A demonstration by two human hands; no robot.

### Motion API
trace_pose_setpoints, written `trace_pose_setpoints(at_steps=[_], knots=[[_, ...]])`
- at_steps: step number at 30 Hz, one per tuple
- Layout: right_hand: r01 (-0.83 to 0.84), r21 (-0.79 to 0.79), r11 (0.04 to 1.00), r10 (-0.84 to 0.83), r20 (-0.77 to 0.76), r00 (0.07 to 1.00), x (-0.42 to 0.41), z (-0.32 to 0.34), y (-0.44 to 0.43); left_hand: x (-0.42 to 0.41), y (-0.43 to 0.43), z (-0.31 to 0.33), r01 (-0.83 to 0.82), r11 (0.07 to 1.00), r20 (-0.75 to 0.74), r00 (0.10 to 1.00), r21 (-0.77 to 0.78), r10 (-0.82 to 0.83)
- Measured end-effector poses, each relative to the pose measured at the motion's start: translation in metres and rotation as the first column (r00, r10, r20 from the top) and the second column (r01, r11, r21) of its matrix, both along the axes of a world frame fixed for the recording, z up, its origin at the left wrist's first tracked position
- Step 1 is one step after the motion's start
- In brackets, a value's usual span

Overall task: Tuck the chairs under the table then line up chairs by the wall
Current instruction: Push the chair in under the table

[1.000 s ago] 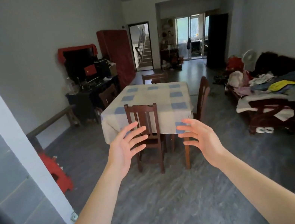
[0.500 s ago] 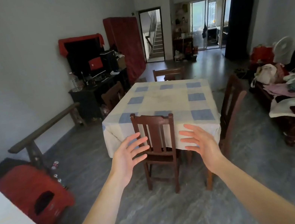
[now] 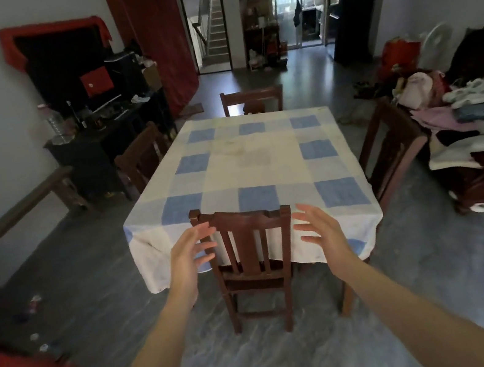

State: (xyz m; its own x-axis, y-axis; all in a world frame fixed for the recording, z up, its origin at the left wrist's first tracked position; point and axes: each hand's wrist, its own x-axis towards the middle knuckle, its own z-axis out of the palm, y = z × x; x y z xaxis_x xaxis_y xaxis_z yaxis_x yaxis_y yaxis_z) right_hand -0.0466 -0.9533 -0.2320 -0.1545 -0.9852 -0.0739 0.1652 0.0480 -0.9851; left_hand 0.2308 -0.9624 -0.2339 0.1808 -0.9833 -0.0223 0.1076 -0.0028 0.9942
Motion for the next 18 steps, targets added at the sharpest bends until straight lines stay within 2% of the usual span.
trace_pose_setpoints(at_steps=[3,7,12,14,18], knots=[[0.094,0.005,0.996,-0.094,-0.055,0.994,0.012,-0.021,-0.048,0.019,-0.068,-0.023,0.047,0.998,0.005,0.999,-0.039,-0.047],[0.188,-0.008,0.982,-0.187,-0.148,0.971,0.019,-0.049,-0.102,0.038,-0.135,-0.045,0.112,0.991,0.089,0.99,-0.067,-0.106],[0.269,-0.002,0.963,-0.264,-0.209,0.942,0.019,-0.082,-0.154,0.058,-0.187,-0.076,0.121,0.989,0.375,0.924,-0.084,-0.081],[0.286,0.022,0.958,-0.276,-0.196,0.941,0.018,-0.098,-0.17,0.062,-0.207,-0.089,0.089,0.995,0.371,0.926,-0.051,-0.064],[0.293,0.099,0.951,-0.276,-0.153,0.949,0.02,-0.13,-0.191,0.063,-0.241,-0.117,0.074,0.994,0.211,0.973,0.075,-0.088]])
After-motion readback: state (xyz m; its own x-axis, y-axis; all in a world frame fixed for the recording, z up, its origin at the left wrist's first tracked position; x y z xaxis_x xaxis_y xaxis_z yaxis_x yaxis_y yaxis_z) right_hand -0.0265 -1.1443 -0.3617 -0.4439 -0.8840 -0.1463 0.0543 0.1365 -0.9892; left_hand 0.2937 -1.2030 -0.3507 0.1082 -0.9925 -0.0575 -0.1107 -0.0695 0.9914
